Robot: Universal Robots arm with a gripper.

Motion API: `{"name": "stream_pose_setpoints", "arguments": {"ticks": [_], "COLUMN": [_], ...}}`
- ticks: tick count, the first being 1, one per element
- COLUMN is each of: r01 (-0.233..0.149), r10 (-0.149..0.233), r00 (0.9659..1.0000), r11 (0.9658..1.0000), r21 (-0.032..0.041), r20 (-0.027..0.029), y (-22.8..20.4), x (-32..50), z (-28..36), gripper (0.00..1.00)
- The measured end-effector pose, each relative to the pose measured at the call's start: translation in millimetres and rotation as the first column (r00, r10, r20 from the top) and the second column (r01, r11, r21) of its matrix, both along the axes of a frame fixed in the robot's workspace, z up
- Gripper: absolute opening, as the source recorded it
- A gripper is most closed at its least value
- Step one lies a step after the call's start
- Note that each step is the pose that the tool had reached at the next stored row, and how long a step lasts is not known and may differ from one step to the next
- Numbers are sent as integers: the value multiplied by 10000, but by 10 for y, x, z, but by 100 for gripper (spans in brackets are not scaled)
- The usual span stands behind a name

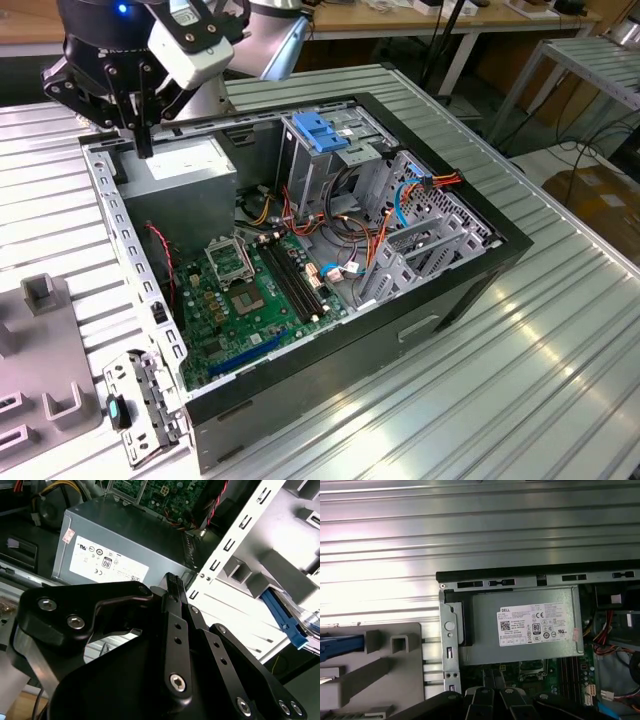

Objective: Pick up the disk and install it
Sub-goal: 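Reach for the disk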

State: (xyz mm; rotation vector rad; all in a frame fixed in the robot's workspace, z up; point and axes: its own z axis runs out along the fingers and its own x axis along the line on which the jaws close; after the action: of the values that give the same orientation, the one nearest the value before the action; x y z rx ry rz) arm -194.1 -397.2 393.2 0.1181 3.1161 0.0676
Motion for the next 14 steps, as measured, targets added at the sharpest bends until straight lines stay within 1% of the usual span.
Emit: {"name": "stream_pose_setpoints", "arguments": {"ticks": [7,14], "r01": [0,1], "r10": [0,-1], "r00": [10000,10000], "r11": [10000,10000], "r21": [-1,0], "r20": [-2,0], "y": [15,20], "x": [-162,-290], "z": [1,0], "gripper": [11,11]}}
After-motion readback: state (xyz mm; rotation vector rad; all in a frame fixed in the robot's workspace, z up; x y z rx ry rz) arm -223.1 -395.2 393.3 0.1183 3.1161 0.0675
